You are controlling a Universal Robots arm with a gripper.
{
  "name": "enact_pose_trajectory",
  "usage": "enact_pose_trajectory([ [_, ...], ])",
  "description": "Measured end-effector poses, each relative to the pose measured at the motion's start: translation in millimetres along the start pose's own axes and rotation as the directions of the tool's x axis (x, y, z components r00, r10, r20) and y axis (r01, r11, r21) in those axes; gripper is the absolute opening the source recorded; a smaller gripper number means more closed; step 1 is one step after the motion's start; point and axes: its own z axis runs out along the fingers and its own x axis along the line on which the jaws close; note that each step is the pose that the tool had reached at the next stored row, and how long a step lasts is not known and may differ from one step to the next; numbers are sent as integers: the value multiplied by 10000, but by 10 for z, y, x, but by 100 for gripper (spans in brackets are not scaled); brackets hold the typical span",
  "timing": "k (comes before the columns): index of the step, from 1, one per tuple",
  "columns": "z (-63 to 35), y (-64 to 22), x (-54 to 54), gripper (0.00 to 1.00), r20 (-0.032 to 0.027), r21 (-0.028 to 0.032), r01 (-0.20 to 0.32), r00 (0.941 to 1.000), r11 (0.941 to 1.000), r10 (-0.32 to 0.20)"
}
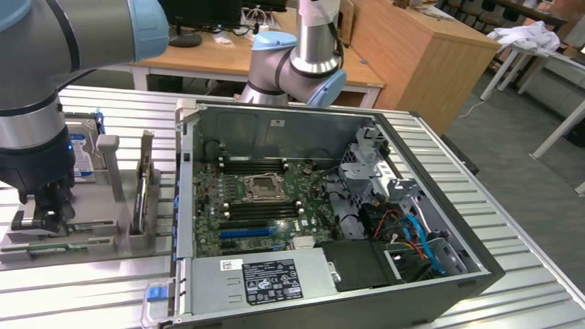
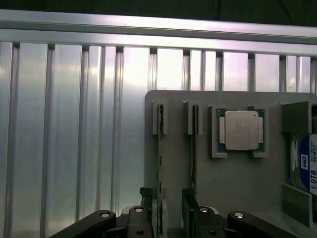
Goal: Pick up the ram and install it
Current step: 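Pick up the ram and move it above insertion slot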
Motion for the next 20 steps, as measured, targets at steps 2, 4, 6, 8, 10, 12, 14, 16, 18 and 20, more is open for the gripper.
enact_pose_trajectory([
  [2, 17, 0, 1, 37, 0, 0, 0, 10000, 10000, 0],
  [4, 33, -1, 3, 37, 0, 0, -1, 10000, 10000, 1],
  [6, 47, -2, 4, 37, -1, -1, 0, 10000, 10000, 0],
  [8, 46, -2, 4, 37, -1, -2, 0, 10000, 10000, 0],
  [10, 47, -2, 7, 37, 0, -1, 0, 10000, 10000, 0],
  [12, 47, -2, 17, 37, -1, 0, 2, 10000, 10000, -2],
  [14, 47, -2, 17, 37, 0, 0, 0, 10000, 10000, 0],
  [16, 47, -2, 17, 37, 0, 0, 0, 10000, 10000, 0],
  [18, 55, -1, 18, 37, 1, 2, 0, 10000, 10000, 0],
  [20, 68, -2, 19, 37, 0, 0, 0, 10000, 10000, 0],
])
